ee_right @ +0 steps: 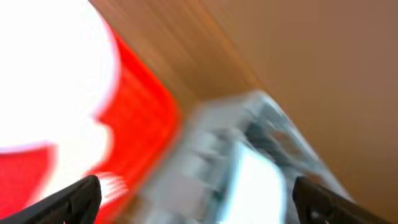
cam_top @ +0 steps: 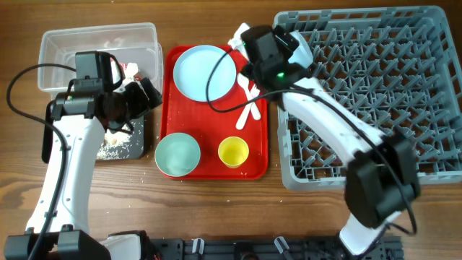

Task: Sort waste into correct bins and load items into the dishwasher rack
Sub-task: 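Grasp the light-blue bowl with right gripper and place it in the rack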

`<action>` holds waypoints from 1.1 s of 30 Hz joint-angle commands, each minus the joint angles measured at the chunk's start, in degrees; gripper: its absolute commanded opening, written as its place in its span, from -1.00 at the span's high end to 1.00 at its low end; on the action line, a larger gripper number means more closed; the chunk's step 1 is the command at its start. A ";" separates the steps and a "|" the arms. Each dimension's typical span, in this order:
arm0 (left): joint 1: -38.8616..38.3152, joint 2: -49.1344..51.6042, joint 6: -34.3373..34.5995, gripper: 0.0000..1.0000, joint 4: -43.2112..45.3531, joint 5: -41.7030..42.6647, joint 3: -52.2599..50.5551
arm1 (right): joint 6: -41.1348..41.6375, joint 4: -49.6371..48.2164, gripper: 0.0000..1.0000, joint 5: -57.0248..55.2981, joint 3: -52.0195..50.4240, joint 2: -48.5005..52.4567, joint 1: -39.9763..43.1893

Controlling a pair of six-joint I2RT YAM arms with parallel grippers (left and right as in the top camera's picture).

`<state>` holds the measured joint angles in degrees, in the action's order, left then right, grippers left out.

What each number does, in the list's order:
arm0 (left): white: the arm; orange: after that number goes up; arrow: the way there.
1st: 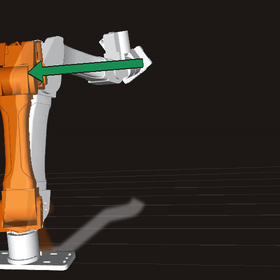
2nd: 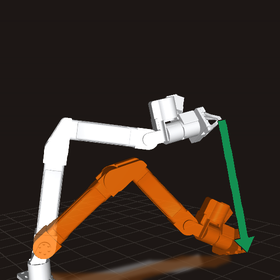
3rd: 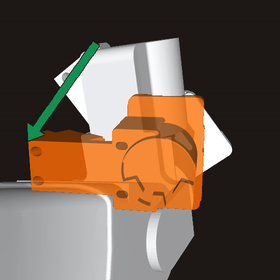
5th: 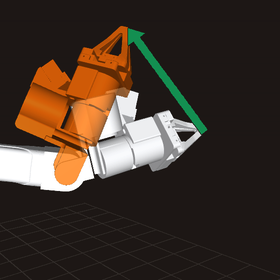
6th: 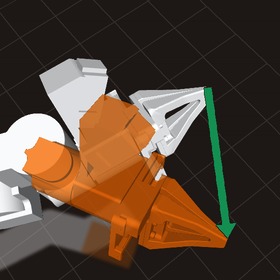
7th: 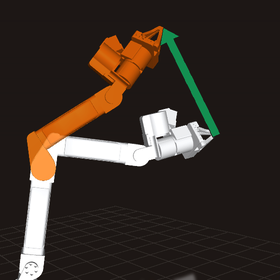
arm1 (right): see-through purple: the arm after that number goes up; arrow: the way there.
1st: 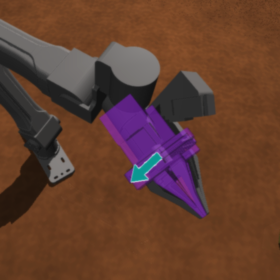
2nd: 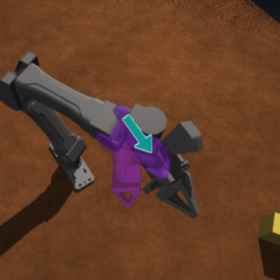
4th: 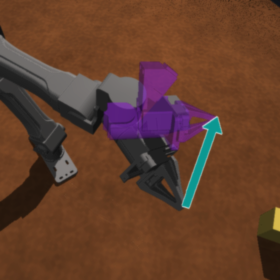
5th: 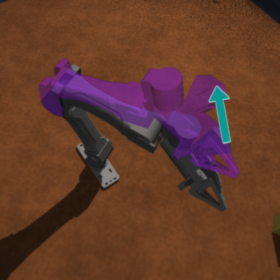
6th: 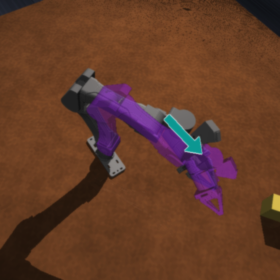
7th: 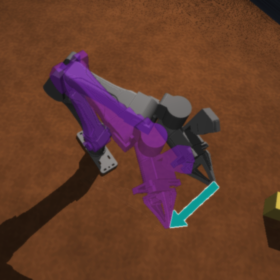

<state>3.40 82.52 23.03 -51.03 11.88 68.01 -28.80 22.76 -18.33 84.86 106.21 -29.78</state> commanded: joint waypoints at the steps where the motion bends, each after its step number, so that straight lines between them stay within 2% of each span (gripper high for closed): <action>1: -0.17 0.39 -0.24 -1.00 0.15 0.09 0.24 | 13.88 2.38 -1.00 51.82 3.08 -4.66 -0.20; 3: -0.17 0.39 -0.24 -1.00 0.15 0.09 0.24 | 20.37 2.40 -1.00 65.20 2.80 -4.44 -0.22; 4: -0.17 0.39 -0.24 -1.00 0.15 0.09 0.24 | 24.68 2.84 -0.99 66.27 2.78 -4.42 -0.22; 5: -0.17 0.39 -0.24 -1.00 0.15 0.09 0.24 | 28.63 3.37 -0.85 65.53 2.78 -4.44 -0.22; 6: -0.17 0.39 -0.24 -1.00 0.15 0.09 0.24 | 30.95 4.57 -0.48 63.01 2.78 -4.42 -0.33; 7: -0.17 0.39 -0.24 -1.00 0.15 0.09 0.24 | 32.17 5.77 -0.44 56.92 2.51 -4.37 -1.09; 9: -0.17 0.37 0.39 -1.00 0.17 2.03 0.26 | 32.28 5.27 -0.60 45.72 0.72 -4.31 -4.02; 11: -0.17 0.37 0.35 -1.00 -2.32 2.16 0.26 | 34.05 4.96 -0.60 37.59 -0.20 -4.15 -7.15; 12: -0.07 0.15 0.61 -1.00 -5.92 3.28 0.26 | 35.50 5.05 -0.57 33.35 -0.20 -3.65 -8.83; 13: 0.28 0.09 0.13 -1.00 -5.35 4.02 0.83 | 36.89 5.20 -0.54 29.29 -0.20 -2.99 -10.34; 15: 2.56 -0.02 -3.37 -1.00 -9.55 5.46 7.76 | 37.90 6.40 -0.43 21.70 -0.20 0.66 -14.99; 18: 5.68 -0.13 -6.10 -1.00 -18.60 0.26 19.61 | 39.65 7.48 -0.37 22.51 -0.17 6.21 -17.53; 20: 8.90 -0.87 -5.99 -1.00 -20.41 -1.03 23.76 | 40.33 7.93 -0.29 26.60 -0.17 7.74 -17.51; 21: 10.93 -1.53 -5.79 -1.00 -20.20 -1.03 24.33 | 42.32 8.85 -0.26 27.54 -0.17 8.11 -17.53; 23: 16.26 -2.60 -4.74 -1.00 -19.76 -1.07 24.35 | 45.46 11.15 -0.01 29.42 -0.17 9.31 -17.53; 27: 24.55 -2.54 -4.15 -1.00 -20.00 -1.05 24.24 | 45.75 12.00 0.24 30.71 -0.02 10.67 -18.16; 30: 25.49 -2.54 -4.15 -1.00 -20.63 -1.05 24.24 | 45.29 12.70 0.31 29.27 -0.02 10.69 -19.80; 33: 25.35 -2.54 -4.15 -1.00 -20.98 -1.03 24.13 | 44.30 15.82 0.25 26.10 2.86 14.86 -21.97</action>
<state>28.62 80.86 18.57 -71.68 11.16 91.53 16.08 35.81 9.98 84.75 116.36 -50.28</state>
